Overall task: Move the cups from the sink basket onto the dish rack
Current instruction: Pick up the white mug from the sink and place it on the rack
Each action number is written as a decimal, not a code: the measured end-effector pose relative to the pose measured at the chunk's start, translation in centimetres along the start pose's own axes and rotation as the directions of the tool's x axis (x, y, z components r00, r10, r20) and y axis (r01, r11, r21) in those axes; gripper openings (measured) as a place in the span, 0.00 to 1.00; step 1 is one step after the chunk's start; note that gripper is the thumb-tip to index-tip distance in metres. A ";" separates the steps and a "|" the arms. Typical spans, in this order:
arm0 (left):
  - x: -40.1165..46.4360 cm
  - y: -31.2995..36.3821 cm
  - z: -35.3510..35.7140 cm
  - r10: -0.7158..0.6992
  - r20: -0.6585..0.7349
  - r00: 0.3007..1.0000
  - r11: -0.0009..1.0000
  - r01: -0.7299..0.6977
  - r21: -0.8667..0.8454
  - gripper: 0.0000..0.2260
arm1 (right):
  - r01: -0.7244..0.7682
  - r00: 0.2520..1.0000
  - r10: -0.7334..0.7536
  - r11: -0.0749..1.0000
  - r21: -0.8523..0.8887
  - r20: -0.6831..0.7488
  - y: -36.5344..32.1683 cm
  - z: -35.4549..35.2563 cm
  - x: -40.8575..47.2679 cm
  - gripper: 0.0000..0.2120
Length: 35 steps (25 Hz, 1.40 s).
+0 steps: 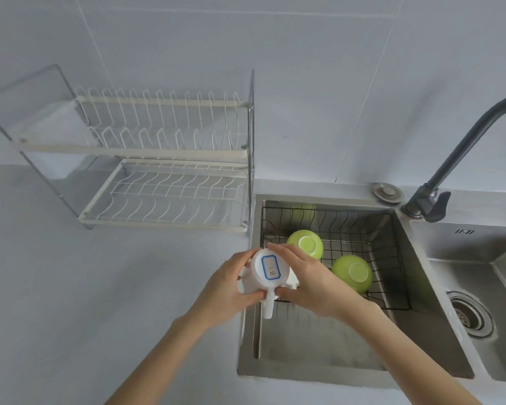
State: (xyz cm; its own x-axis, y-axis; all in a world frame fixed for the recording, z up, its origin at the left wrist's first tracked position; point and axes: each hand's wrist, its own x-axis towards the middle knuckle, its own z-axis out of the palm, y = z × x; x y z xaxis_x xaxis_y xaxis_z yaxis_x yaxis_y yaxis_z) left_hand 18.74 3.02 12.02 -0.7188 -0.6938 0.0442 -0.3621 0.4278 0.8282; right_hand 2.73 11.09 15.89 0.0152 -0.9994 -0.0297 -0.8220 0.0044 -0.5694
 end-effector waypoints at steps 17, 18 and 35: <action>1.8 4.0 -18.3 0.343 -0.077 0.936 0.937 -0.334 0.107 0.25 | 0.097 0.978 -0.116 0.988 -0.116 -0.171 -14.9 -8.5 7.2 0.32; 2.3 4.5 -19.2 0.359 -0.086 0.929 0.930 -0.349 0.120 0.26 | 0.095 0.977 -0.115 0.988 -0.118 -0.181 -15.5 -9.3 7.5 0.32; 14.0 8.7 -26.4 0.266 -0.061 0.962 0.959 -0.258 0.114 0.24 | 0.043 0.987 -0.078 0.970 -0.240 -0.140 -16.4 -18.7 19.0 0.33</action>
State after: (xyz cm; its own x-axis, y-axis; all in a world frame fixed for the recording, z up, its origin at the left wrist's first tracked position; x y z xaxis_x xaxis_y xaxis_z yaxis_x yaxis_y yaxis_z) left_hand 21.18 -18.26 34.59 -0.7519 -0.5889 0.2966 -0.2297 0.6556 0.7193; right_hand 5.89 -8.54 40.02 -0.0004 -0.9914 0.1307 -0.9332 -0.0466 -0.3562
